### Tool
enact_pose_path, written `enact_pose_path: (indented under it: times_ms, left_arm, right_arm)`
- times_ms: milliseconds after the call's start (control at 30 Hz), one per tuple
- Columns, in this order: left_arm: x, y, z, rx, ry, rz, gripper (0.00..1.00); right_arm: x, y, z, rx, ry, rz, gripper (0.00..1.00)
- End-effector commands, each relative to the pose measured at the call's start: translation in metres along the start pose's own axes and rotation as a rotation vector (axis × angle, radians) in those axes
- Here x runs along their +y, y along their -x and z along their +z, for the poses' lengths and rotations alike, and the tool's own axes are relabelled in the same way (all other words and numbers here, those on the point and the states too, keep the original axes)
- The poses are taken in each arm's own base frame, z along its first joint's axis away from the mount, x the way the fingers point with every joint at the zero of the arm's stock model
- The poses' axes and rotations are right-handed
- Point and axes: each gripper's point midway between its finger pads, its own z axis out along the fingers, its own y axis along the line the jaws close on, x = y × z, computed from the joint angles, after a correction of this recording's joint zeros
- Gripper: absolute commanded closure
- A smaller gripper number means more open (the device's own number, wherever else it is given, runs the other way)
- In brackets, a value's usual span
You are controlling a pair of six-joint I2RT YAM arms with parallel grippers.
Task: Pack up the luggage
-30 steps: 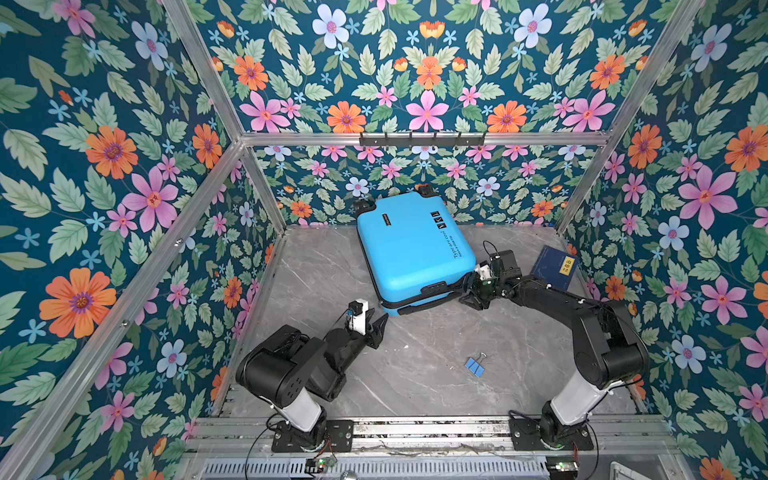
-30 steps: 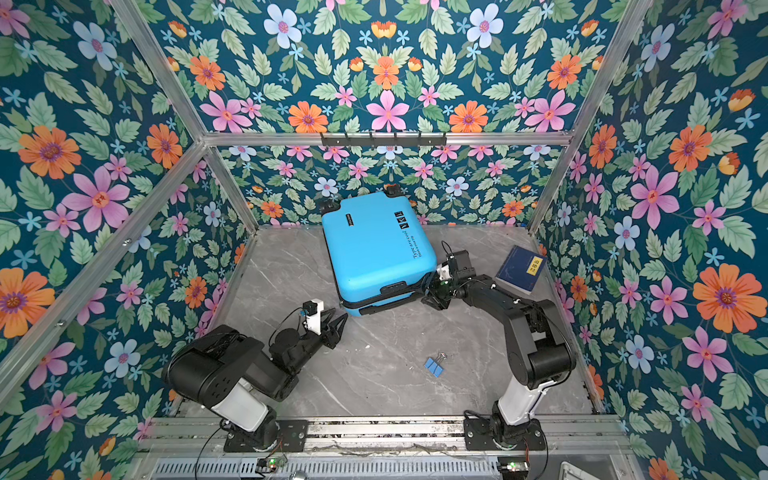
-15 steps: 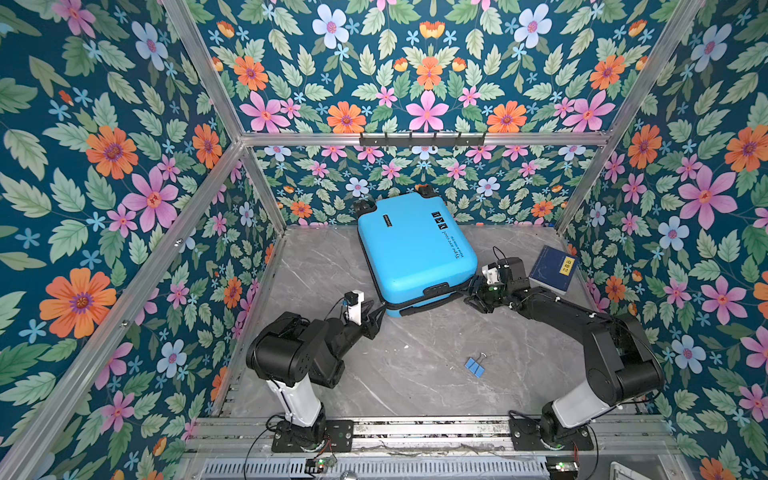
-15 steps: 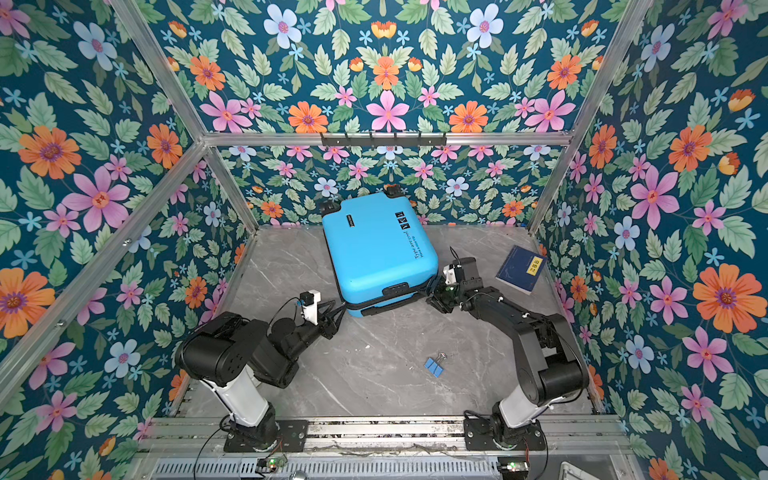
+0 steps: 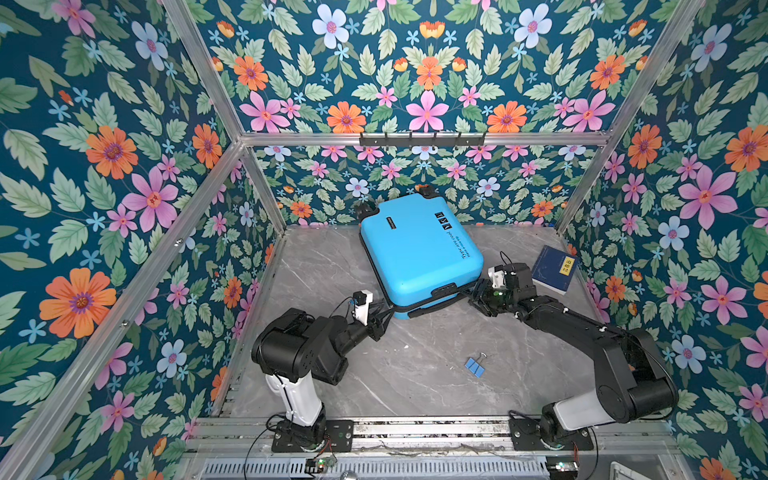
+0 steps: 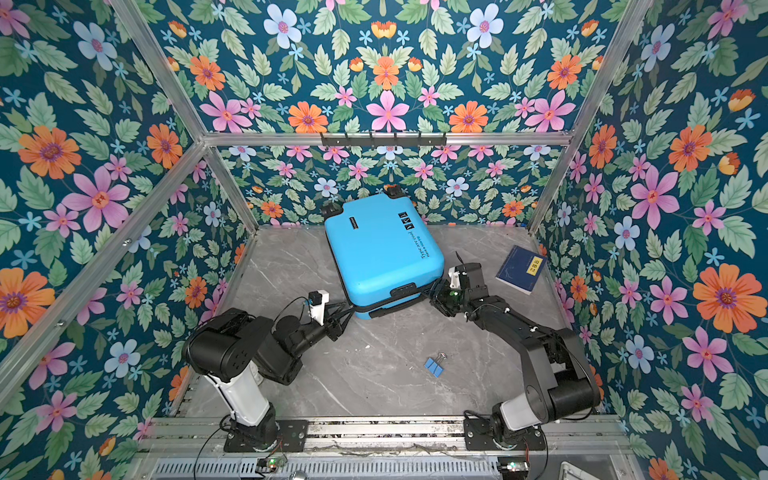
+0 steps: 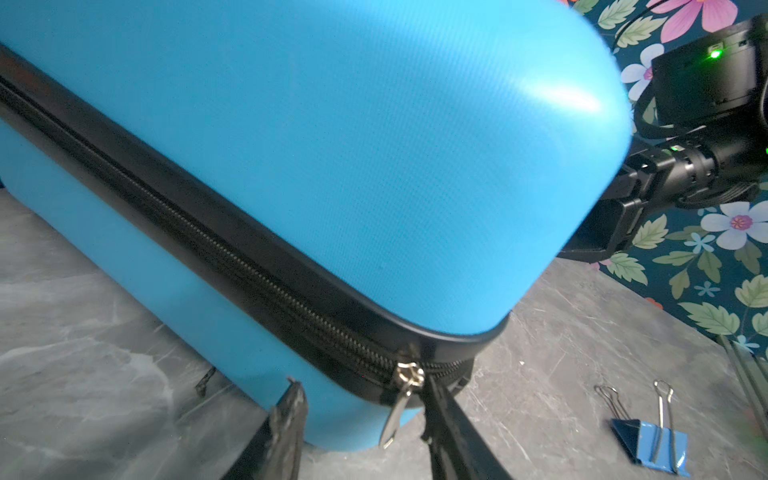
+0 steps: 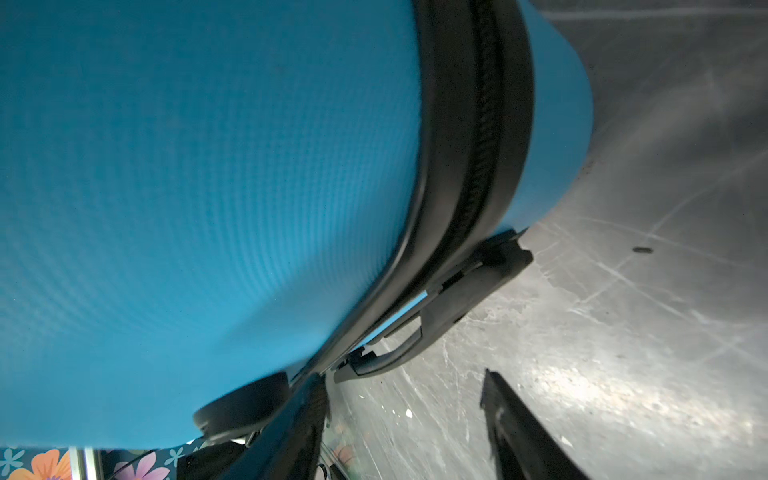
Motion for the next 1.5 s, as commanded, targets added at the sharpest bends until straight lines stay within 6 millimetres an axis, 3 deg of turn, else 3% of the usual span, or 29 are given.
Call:
enact_pose_path:
  times_ms: [0,200,567,833,1167,1467]
  left_arm:
    - [-0.013,0.011,-0.006,-0.044,-0.033,0.016,0.49]
    - [-0.020,0.002,-0.009,-0.021,-0.050,0.013,0.49]
    - [-0.007,-0.002,0.003,-0.018,-0.007,0.047,0.45]
    - [-0.012,0.000,0.011,-0.019,-0.060,0.055,0.48]
    - [-0.019,-0.002,0.011,-0.007,-0.095,0.046,0.57]
    - [-0.017,-0.001,0.014,-0.011,-0.094,0.036,0.76]
  right_arm:
    - [0.001,0.003,0.000,-0.016,0.004,-0.016,0.39]
    - [0.001,0.003,0.002,-0.012,0.019,-0.002,0.39]
    - [0.006,-0.001,-0.010,-0.020,0.008,-0.021,0.39]
    - [0.007,-0.003,-0.017,-0.020,-0.009,-0.030,0.39]
    - [0.006,-0.003,-0.017,-0.022,-0.014,-0.021,0.39]
    - [0.002,-0.006,-0.016,-0.019,-0.019,-0.014,0.39]
